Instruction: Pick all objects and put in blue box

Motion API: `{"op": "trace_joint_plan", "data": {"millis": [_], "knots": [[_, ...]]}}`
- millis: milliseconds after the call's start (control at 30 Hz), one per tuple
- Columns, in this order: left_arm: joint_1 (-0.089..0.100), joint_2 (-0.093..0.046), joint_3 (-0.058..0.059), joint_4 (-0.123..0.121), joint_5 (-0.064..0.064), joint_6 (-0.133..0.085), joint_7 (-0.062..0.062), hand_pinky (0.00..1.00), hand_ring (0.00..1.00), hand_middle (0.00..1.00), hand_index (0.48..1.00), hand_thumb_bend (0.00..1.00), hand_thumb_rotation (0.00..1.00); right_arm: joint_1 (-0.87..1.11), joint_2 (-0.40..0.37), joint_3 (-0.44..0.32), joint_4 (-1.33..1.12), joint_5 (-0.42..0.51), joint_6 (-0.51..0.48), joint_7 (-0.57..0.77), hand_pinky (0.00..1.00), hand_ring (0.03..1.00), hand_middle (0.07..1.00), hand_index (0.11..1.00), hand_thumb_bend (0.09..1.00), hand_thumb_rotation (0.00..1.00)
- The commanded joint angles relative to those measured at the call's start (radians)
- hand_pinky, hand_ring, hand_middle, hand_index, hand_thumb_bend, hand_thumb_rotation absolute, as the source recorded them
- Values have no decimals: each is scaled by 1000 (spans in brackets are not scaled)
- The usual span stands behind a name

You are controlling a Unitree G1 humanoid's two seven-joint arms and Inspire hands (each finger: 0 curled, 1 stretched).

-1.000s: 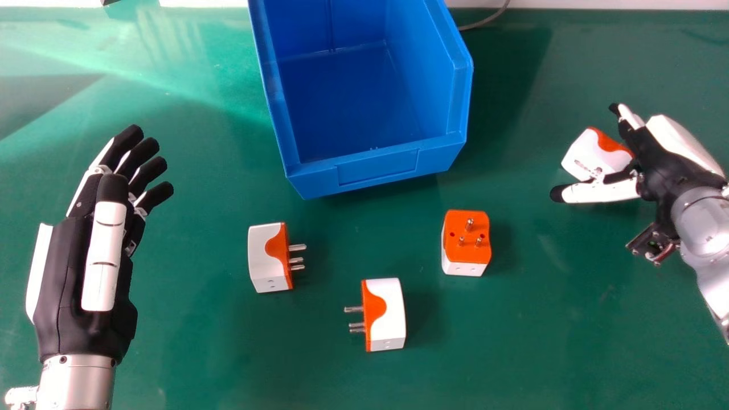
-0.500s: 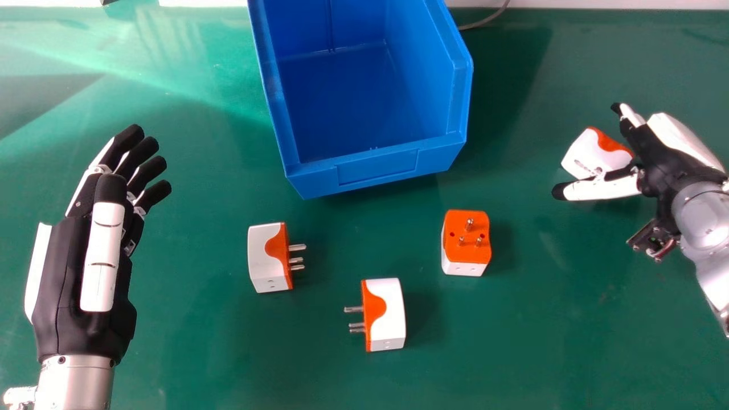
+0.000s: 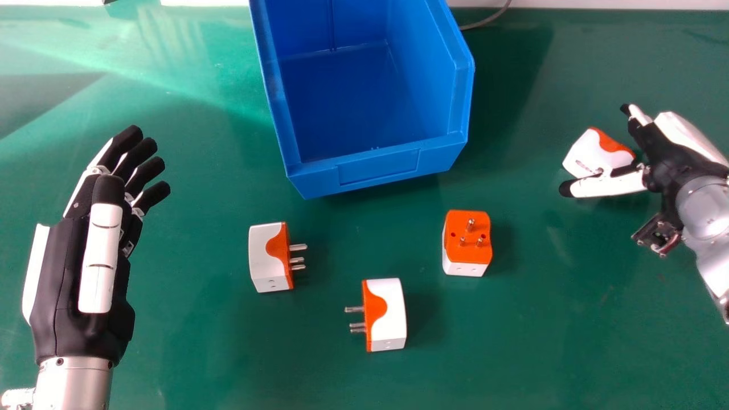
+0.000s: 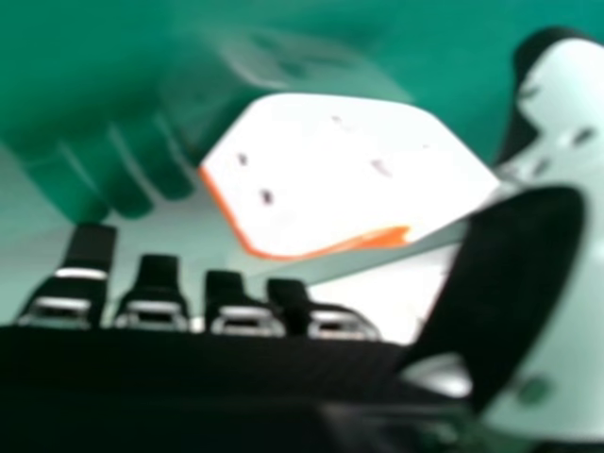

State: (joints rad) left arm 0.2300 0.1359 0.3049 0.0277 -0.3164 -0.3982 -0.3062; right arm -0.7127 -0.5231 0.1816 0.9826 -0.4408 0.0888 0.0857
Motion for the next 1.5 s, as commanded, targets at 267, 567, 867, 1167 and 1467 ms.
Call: {"op": "trace_joint_plan", "data": {"millis": [267, 567, 867, 1167, 1467], "knots": [[6, 18, 15, -31, -11, -1, -4, 857, 874, 879, 852, 716, 840, -47, -11, -3, 49, 8, 27, -17, 881, 964, 994, 951, 616, 302], [2, 18, 17, -39, -12, 11, -1, 857, 874, 879, 854, 722, 841, -62, -5, 17, 81, 4, 34, -13, 857, 948, 985, 940, 623, 293], [5, 18, 13, -55, -11, 24, -1, 855, 874, 878, 855, 724, 838, -75, -7, 71, 90, -26, 23, -15, 825, 928, 976, 936, 630, 302], [5, 14, 13, -63, -9, 28, -2, 851, 871, 875, 857, 716, 838, -78, -1, 99, 87, -48, 44, 9, 805, 909, 963, 922, 627, 306], [11, 12, 12, -68, -10, 29, -4, 856, 874, 880, 858, 706, 847, -86, 6, 121, 77, -55, 98, 33, 787, 893, 953, 915, 620, 300]]}}
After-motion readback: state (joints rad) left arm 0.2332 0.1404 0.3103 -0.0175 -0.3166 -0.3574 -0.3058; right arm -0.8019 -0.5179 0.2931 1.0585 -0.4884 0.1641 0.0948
